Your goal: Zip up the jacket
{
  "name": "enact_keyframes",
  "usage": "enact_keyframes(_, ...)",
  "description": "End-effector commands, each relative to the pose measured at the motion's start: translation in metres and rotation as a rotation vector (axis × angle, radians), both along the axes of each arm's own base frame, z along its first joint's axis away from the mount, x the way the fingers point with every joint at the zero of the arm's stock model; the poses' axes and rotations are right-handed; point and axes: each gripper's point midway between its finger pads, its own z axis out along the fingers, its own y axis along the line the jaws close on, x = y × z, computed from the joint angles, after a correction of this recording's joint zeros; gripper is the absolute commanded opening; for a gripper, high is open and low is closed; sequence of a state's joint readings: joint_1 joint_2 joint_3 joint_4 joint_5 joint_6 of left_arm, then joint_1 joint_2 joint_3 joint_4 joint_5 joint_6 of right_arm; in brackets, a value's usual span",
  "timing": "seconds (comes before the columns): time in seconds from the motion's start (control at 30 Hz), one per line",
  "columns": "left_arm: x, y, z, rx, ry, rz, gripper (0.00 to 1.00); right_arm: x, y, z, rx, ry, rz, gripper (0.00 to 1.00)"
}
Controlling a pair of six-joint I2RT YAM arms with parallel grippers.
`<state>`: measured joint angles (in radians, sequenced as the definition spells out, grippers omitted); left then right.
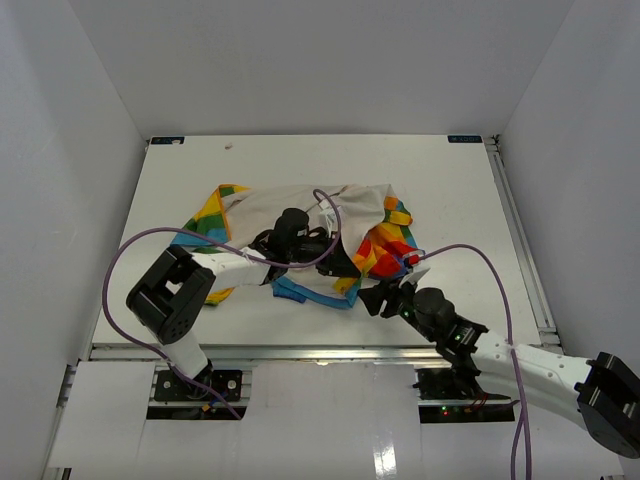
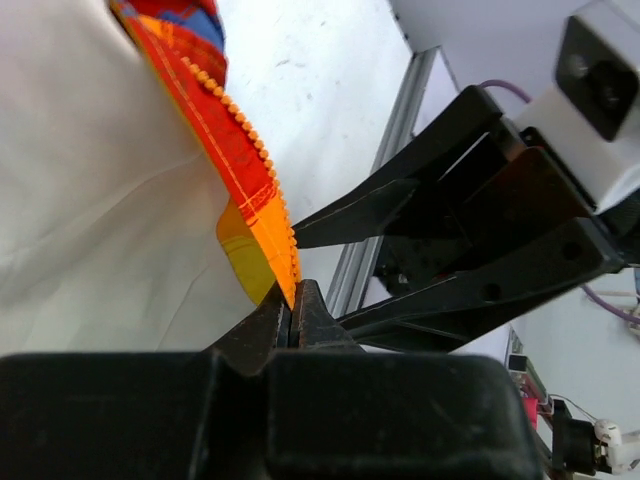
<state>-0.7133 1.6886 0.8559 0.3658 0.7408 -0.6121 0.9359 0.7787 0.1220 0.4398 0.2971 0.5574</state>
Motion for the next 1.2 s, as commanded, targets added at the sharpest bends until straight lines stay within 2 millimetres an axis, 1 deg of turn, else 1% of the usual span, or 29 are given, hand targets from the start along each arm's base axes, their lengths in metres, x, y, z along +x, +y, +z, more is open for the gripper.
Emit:
enact_keyframes(0.0,-0.008,-0.006,0.051,-0.185,-0.079,-0.070,0.00,0.008,0.004,0.026,0.109,-0.064,-0.013,0.59)
enact_keyframes(0.1,-0.011,-0.007,0.055,-0.210,-0.079,-0.079,0.00,0.000,0.013,0.042,0.180,-0.121,0.061,0.59)
enact_keyframes(0.2,-0.012,-0.007,0.055,-0.223,-0.077,-0.086,0.00,-0.007,0.018,0.046,0.210,-0.142,0.113,0.59)
enact_keyframes(0.3,-0.014,-0.007,0.057,-0.238,-0.081,-0.092,0.00,-0.006,0.018,0.053,0.221,-0.167,0.113,0.59)
enact_keyframes(0.43,-0.017,-0.006,0.060,-0.260,-0.070,-0.098,0.00,-0.004,0.018,0.058,0.227,-0.192,0.111,0.54)
enact_keyframes(0.57,-0.021,-0.007,0.065,-0.297,-0.066,-0.124,0.00,-0.006,0.022,0.062,0.240,-0.222,0.136,0.50)
enact_keyframes(0.8,-0.025,-0.006,0.068,-0.319,-0.064,-0.139,0.00,-0.003,0.026,0.066,0.241,-0.232,0.152,0.39)
enact_keyframes(0.93,-0.025,-0.006,0.069,-0.321,-0.068,-0.138,0.00,-0.005,0.026,0.068,0.252,-0.249,0.162,0.24)
enact_keyframes(1.07,-0.026,-0.005,0.069,-0.323,-0.071,-0.141,0.00,-0.005,0.026,0.070,0.253,-0.268,0.168,0.14)
enact_keyframes(1.13,-0.025,-0.005,0.067,-0.319,-0.070,-0.138,0.07,-0.005,0.026,0.072,0.253,-0.278,0.173,0.08)
enact_keyframes(1.17,-0.022,-0.005,0.065,-0.308,-0.064,-0.127,0.20,-0.006,0.026,0.073,0.251,-0.283,0.176,0.08)
